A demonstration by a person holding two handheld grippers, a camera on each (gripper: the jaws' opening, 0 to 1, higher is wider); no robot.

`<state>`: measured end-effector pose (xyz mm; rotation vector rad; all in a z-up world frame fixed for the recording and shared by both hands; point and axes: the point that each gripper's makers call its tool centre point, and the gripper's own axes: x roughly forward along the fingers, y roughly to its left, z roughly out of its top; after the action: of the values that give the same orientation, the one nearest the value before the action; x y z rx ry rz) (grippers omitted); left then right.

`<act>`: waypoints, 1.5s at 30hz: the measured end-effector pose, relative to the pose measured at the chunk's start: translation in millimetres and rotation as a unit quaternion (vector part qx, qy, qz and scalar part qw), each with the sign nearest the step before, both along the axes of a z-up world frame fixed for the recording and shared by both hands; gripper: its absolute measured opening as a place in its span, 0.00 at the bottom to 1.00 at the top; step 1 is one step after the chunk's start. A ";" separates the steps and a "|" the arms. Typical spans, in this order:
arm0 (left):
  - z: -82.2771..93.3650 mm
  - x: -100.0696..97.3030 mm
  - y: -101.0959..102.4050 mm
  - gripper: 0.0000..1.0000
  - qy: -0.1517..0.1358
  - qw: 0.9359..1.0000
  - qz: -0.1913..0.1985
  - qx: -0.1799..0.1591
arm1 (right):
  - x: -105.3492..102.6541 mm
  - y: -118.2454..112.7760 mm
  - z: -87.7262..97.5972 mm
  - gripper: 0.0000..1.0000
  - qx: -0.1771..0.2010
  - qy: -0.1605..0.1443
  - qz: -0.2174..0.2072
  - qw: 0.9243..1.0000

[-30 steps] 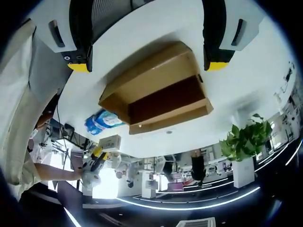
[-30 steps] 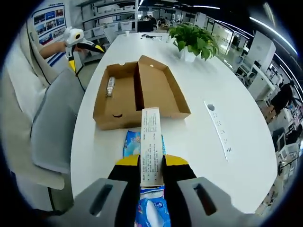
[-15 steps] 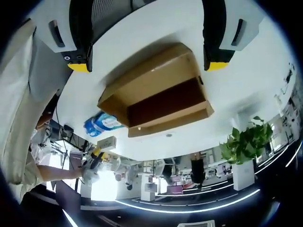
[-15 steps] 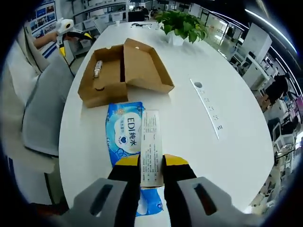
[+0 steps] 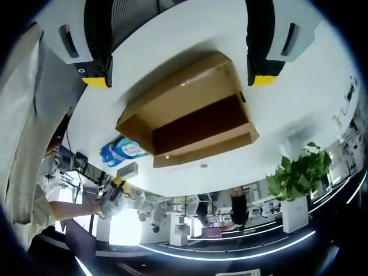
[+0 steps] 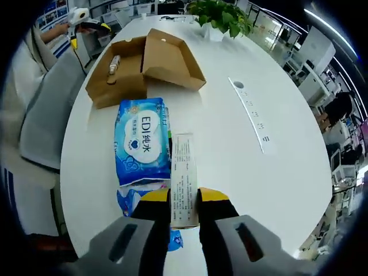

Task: Operate the shoe box by opening the lid, removing the specified soft item, and placing it in the target area until the item is outside and the box remains undamaged.

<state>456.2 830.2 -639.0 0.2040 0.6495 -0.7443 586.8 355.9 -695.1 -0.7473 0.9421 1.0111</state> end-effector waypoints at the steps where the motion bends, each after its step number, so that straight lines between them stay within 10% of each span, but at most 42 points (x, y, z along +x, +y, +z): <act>1: -0.2 0.4 -0.3 1.00 0.001 1.000 0.000 0.000 | 0.4 -2.1 -2.4 0.15 -0.002 0.001 0.000 1.000; 45: -18.1 2.2 -9.3 0.99 0.025 1.000 0.004 0.010 | -0.4 -60.0 -56.5 0.16 -0.105 0.013 0.070 0.992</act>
<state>458.4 820.9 -657.1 0.2024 0.7051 -0.7367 586.4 295.9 -751.6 -0.9902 1.0399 1.0561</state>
